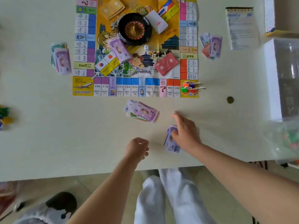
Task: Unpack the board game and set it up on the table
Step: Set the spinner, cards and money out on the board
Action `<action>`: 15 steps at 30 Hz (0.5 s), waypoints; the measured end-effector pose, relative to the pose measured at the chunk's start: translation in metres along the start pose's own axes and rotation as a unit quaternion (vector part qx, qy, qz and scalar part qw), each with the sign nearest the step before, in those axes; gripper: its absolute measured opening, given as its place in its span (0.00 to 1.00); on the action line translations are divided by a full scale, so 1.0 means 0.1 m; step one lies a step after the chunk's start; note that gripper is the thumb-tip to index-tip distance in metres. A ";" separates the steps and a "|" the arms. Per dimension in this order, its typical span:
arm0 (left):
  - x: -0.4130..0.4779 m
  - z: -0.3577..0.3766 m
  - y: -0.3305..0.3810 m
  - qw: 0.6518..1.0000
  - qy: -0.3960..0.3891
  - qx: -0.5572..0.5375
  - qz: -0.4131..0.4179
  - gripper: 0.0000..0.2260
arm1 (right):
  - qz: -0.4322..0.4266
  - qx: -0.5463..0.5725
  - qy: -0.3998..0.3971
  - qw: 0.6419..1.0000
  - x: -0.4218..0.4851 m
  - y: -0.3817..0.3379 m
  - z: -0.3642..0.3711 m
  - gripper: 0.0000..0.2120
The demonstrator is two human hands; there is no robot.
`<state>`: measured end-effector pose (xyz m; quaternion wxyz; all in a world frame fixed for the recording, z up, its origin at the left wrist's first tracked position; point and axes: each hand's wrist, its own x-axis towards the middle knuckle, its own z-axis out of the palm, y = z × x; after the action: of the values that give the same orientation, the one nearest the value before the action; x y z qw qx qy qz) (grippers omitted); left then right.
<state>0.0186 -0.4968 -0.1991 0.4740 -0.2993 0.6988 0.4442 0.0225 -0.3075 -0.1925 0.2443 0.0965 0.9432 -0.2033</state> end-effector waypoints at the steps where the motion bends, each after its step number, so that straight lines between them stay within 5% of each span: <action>1: -0.04 0.06 -0.07 1.000 -0.006 -0.009 -0.008 0.05 | -0.004 -0.010 -0.006 1.000 -0.09 0.03 0.05 0.25; 15: -0.47 0.61 -0.82 0.975 0.020 -0.154 -0.158 0.09 | -0.045 -0.040 -0.013 0.998 -0.54 0.15 0.37 0.30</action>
<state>0.1289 -0.4766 -0.1930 0.4722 -0.4842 0.5754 0.4599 0.0889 -0.3141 -0.2000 0.2510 0.0415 0.9506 -0.1779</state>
